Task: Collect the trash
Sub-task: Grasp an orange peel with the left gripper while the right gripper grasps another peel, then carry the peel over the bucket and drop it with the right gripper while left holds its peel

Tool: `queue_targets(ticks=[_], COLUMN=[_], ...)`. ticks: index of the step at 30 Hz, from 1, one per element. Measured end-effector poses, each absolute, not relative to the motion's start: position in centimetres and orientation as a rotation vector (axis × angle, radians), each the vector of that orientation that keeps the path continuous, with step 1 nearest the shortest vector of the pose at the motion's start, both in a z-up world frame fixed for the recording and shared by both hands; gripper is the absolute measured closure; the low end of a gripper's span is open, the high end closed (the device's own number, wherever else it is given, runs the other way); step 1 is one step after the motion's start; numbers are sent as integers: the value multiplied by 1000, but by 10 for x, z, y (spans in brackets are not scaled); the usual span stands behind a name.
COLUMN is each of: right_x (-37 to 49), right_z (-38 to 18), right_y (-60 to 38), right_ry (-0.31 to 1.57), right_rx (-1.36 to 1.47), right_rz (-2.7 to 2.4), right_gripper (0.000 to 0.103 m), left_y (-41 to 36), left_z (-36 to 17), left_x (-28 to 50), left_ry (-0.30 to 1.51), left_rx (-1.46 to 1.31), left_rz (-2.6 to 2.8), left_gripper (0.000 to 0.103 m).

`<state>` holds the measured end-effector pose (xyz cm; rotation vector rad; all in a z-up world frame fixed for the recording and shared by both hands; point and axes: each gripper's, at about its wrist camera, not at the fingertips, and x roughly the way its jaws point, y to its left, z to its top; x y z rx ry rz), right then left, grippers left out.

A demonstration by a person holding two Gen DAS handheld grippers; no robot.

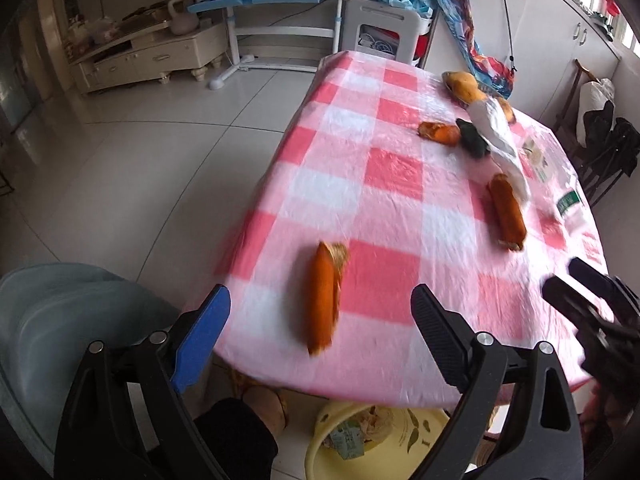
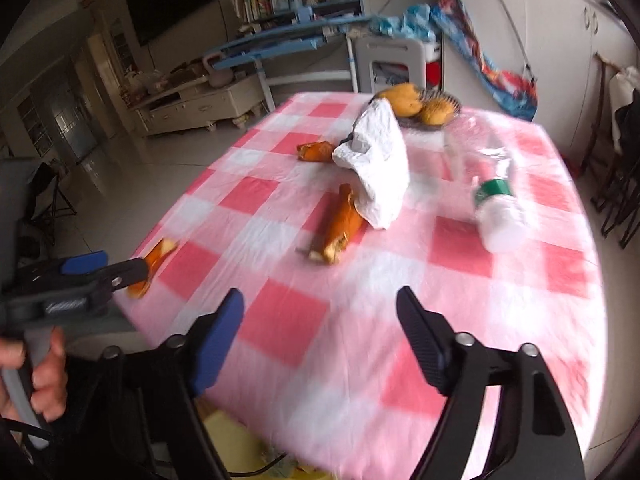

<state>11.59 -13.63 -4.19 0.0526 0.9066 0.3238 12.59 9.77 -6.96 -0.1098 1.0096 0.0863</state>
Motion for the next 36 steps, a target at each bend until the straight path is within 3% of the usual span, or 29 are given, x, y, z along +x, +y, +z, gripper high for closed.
queue_targets(ticks=[6,8,10,11,15,16,25,36], right_x=[157,157,158,157,148,145,109,73], right_z=[-68,-68,-68,-68,-65,-63,-41,-35], right_y=[-124,-125,-127,-128,-138,-143,-182,-180], right_ry=[963,946,947,950,972,979,1002,941], right_rx=[54,35,19,23,19,25,182,224], right_rz=[294,282,279,285,302,307,385,439], right_gripper=[40,50,69,70,71,71,71,71], left_y=[92,87,84,83,73,72,74,60], left_z=[-87,-91,-96,-97,-95,-95,-75,-58], left_x=[140,143,147,148,148,147,131,112], left_ry=[1069,1076,1090,1083,1059,1058,976,897], left_rx=[-83,-47,-38,-19,10,1,-237,-200], left_rz=[76,79,73,83,56,38,-204,-228], left_gripper=[16,23,42,44,82,85,88,88])
